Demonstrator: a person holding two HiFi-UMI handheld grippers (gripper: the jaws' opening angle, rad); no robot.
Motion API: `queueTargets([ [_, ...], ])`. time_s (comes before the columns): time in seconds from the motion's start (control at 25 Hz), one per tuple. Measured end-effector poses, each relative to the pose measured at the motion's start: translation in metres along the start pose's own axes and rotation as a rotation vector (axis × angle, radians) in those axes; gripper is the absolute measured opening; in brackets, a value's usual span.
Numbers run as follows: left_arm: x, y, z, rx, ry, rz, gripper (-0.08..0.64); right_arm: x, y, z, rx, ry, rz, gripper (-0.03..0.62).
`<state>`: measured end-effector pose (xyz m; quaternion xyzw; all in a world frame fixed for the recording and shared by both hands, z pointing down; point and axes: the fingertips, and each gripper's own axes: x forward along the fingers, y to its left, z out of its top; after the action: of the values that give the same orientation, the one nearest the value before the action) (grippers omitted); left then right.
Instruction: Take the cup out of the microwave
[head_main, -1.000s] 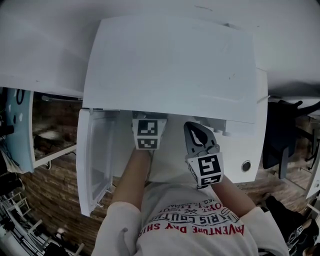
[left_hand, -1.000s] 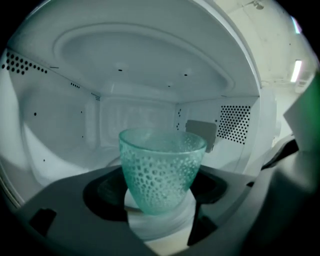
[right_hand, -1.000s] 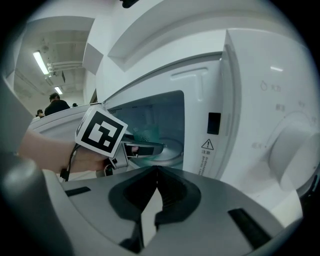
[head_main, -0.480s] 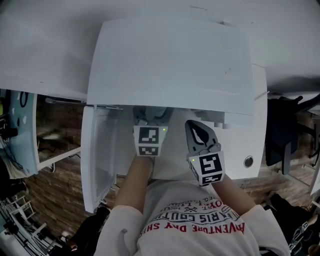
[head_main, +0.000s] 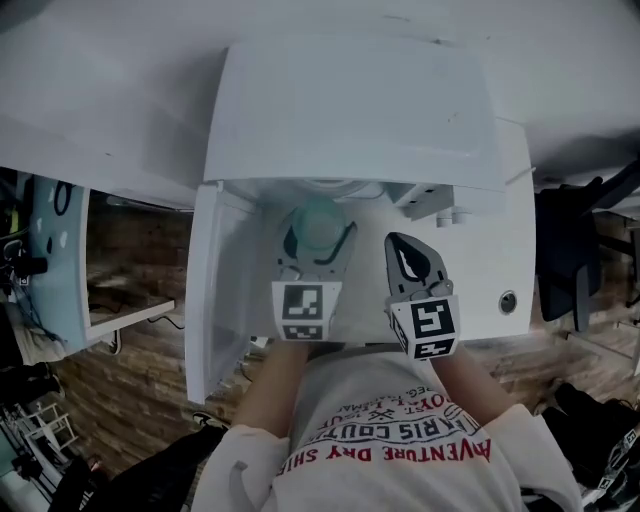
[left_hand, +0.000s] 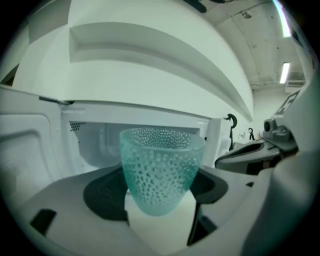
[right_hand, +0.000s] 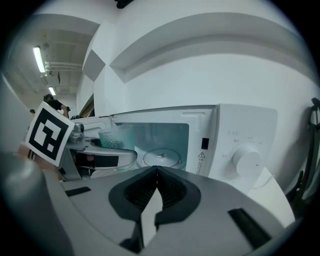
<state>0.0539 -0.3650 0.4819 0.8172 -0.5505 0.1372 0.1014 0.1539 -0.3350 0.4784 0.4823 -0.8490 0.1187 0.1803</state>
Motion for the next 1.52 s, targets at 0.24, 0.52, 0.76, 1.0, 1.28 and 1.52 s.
queueTargets([
  [0.24,-0.053,-0.018,0.017,0.002,-0.021,-0.029,0.367,-0.029,0.020,0.014,-0.006,-0.061,-0.042,0.011],
  [0.52,-0.105,-0.030,0.044,0.006,-0.071,-0.092,0.367,-0.062,0.042,0.046,-0.004,-0.176,-0.077,0.011],
  [0.76,-0.139,-0.033,0.073,0.050,-0.137,-0.089,0.367,-0.091,0.062,0.080,-0.010,-0.278,-0.093,0.011],
  [1.0,-0.154,-0.026,0.089,0.064,-0.179,-0.075,0.367,-0.109,0.071,0.100,-0.039,-0.346,-0.113,0.011],
  [1.28,-0.155,-0.023,0.098,0.065,-0.207,-0.087,0.367,-0.114,0.073,0.107,-0.047,-0.360,-0.118,0.011],
  [1.52,-0.150,-0.023,0.100,0.058,-0.212,-0.095,0.367,-0.111,0.074,0.106,-0.045,-0.348,-0.100,0.011],
])
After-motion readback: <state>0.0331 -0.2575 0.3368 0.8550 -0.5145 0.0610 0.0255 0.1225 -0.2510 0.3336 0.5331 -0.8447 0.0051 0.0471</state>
